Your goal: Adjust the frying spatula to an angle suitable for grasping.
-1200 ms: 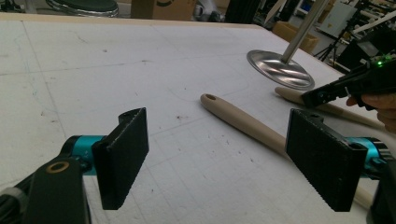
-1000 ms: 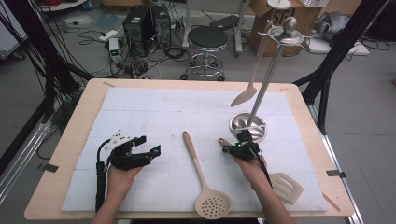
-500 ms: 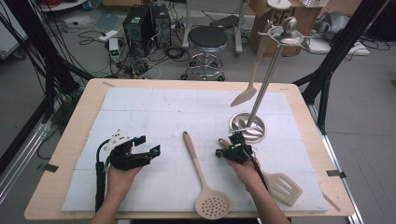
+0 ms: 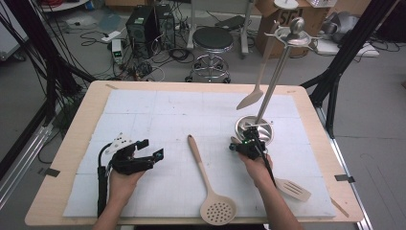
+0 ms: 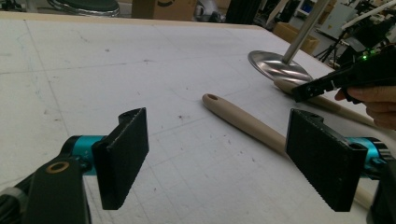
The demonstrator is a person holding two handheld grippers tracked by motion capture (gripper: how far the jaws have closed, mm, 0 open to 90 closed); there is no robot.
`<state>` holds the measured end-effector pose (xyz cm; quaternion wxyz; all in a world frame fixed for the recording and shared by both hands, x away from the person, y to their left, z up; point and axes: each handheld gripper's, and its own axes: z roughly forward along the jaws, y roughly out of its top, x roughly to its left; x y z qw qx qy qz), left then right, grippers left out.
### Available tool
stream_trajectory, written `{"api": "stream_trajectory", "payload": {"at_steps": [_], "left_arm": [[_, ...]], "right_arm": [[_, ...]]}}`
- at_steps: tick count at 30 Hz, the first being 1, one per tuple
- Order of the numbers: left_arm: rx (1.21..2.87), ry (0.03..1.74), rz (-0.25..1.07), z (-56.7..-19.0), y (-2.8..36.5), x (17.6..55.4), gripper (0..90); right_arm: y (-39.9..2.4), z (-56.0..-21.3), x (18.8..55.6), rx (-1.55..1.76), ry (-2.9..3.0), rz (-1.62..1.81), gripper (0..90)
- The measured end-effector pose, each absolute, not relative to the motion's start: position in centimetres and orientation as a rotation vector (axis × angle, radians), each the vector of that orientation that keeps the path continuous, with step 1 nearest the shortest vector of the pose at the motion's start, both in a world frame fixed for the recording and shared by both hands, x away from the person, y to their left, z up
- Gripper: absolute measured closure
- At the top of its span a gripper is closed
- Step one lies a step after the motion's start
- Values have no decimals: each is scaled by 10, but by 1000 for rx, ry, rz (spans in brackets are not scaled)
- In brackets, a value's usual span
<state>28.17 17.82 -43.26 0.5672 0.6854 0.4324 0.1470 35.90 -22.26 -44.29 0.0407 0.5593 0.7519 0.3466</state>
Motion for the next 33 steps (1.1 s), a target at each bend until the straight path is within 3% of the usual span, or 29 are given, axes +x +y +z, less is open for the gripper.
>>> {"api": "stream_trajectory", "payload": {"at_steps": [13,21,33], "left_arm": [[1612,1015,343,-433,177,281,222],[1621,1012,343,-433,175,282,222],[1620,1011,343,-433,174,282,222]], "right_arm": [[-252,-434,355,1792,2226,1127,898],[-297,-427,347,1893,2151,1222,813],[-334,-417,320,1876,2126,1224,761]]}}
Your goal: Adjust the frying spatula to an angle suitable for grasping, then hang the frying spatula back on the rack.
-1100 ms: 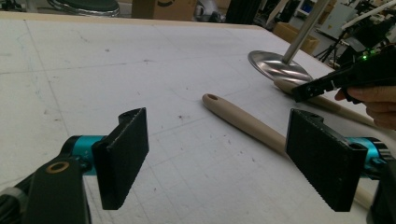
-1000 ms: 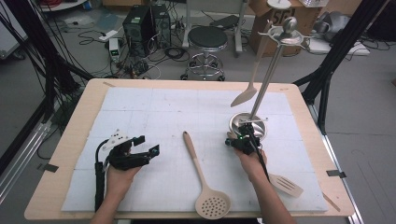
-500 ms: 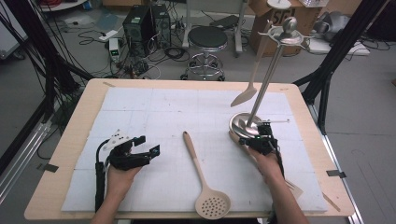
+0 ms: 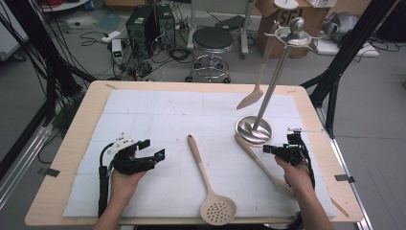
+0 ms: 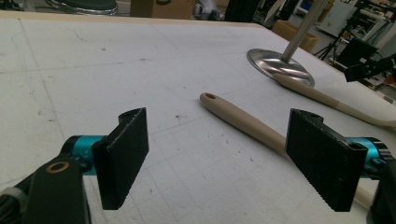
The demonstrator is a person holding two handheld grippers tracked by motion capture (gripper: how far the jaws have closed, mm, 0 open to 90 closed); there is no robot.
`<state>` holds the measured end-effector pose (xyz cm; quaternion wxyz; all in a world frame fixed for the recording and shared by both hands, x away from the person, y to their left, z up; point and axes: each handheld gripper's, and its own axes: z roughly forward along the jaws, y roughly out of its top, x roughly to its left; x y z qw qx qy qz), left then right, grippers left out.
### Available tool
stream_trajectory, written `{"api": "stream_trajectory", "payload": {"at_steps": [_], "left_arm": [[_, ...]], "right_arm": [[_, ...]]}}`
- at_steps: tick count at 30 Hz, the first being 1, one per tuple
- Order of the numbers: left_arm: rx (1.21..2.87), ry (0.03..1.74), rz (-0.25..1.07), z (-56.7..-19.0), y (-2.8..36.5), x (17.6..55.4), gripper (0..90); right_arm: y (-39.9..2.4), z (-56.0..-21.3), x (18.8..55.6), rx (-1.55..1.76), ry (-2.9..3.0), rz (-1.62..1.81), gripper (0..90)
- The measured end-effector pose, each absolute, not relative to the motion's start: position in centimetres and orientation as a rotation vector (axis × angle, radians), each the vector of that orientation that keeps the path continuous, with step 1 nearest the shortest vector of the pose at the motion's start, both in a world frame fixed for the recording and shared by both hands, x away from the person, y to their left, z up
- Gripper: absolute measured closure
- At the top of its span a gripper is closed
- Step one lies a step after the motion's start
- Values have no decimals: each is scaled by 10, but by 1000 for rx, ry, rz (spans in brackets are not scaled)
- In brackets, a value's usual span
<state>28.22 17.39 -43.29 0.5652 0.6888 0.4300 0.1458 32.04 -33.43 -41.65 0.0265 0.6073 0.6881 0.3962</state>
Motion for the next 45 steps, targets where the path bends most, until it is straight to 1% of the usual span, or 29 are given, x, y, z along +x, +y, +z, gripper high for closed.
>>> {"api": "stream_trajectory", "payload": {"at_steps": [7,27,40,45], "left_arm": [[1627,1007,344,-433,173,282,222],[1633,1009,344,-433,173,283,222],[1630,1012,343,-434,172,284,221],[1633,1012,342,-434,171,284,222]], "right_arm": [[-348,-421,309,1851,2179,1246,675],[-362,-428,300,1829,2287,1276,641],[-357,-431,301,1833,2353,1263,609],[-355,-434,302,1830,2390,1246,613]]}}
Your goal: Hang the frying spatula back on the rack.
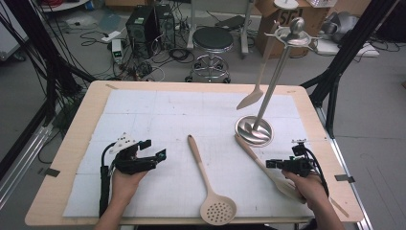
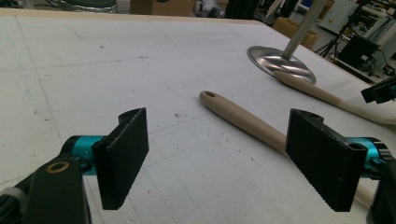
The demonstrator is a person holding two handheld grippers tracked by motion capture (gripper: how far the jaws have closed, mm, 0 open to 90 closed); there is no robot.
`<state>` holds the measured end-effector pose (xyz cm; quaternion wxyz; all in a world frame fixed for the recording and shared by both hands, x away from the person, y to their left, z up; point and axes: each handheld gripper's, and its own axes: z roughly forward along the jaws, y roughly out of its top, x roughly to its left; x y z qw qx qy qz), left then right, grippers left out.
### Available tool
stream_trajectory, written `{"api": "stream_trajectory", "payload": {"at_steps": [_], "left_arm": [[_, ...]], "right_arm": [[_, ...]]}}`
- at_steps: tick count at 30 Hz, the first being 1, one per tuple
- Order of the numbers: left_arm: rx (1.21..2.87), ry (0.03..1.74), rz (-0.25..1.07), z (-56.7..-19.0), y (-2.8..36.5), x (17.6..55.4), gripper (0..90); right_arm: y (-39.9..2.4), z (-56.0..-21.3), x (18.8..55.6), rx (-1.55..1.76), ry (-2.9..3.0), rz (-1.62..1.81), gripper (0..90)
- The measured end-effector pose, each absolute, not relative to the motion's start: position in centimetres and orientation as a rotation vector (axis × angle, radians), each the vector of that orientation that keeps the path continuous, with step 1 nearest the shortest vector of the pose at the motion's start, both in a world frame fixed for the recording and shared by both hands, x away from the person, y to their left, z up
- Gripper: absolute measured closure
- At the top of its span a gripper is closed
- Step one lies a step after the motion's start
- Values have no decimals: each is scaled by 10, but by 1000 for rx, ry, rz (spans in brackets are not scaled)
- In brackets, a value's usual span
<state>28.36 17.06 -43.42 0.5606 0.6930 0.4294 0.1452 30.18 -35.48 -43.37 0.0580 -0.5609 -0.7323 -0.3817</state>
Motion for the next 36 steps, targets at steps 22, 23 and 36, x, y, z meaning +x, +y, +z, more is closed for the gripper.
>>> {"api": "stream_trajectory", "payload": {"at_steps": [22,23,36], "left_arm": [[1640,1008,340,-435,169,283,222],[1644,1008,340,-435,168,283,222],[1660,1001,337,-436,163,285,222]], "right_arm": [[-336,-445,300,-1694,-2374,-1044,692],[-336,-446,299,-1694,-2380,-1054,697],[-324,-445,301,-1692,-2464,-1038,743]]}}
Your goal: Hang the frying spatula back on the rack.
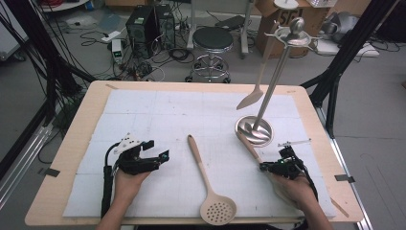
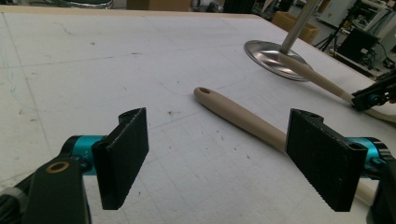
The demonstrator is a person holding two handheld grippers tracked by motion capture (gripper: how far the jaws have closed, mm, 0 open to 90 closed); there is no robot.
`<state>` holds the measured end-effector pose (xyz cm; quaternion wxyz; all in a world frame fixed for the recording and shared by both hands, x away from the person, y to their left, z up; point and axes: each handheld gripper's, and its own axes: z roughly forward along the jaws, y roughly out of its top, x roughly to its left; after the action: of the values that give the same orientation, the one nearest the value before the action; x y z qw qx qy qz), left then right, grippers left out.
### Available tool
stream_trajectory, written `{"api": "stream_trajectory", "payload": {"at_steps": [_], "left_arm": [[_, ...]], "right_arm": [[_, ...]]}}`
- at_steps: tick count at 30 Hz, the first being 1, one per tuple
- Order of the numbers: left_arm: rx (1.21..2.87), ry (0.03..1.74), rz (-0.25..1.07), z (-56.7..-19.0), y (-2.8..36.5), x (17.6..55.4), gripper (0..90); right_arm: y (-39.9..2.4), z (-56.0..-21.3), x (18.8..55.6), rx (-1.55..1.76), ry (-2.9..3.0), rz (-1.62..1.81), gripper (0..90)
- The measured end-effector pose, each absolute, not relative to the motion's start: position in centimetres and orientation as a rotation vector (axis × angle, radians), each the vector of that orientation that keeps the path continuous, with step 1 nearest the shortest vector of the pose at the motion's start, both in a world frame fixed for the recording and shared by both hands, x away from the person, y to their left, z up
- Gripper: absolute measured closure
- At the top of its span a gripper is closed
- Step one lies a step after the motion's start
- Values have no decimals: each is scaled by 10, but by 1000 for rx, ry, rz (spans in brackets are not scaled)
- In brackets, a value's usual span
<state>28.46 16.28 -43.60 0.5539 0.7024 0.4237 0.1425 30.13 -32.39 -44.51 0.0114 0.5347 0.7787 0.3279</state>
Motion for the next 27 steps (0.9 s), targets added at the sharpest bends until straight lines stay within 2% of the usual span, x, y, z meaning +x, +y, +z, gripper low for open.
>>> {"api": "stream_trajectory", "payload": {"at_steps": [13,18,27], "left_arm": [[1660,1005,341,-436,163,285,222],[1648,1011,339,-436,167,284,222],[1638,1011,343,-435,172,282,222]], "right_arm": [[-315,-443,305,1639,2416,977,773],[-317,-444,307,1679,2374,1057,778],[-320,-420,305,1639,2280,1202,778]]}}
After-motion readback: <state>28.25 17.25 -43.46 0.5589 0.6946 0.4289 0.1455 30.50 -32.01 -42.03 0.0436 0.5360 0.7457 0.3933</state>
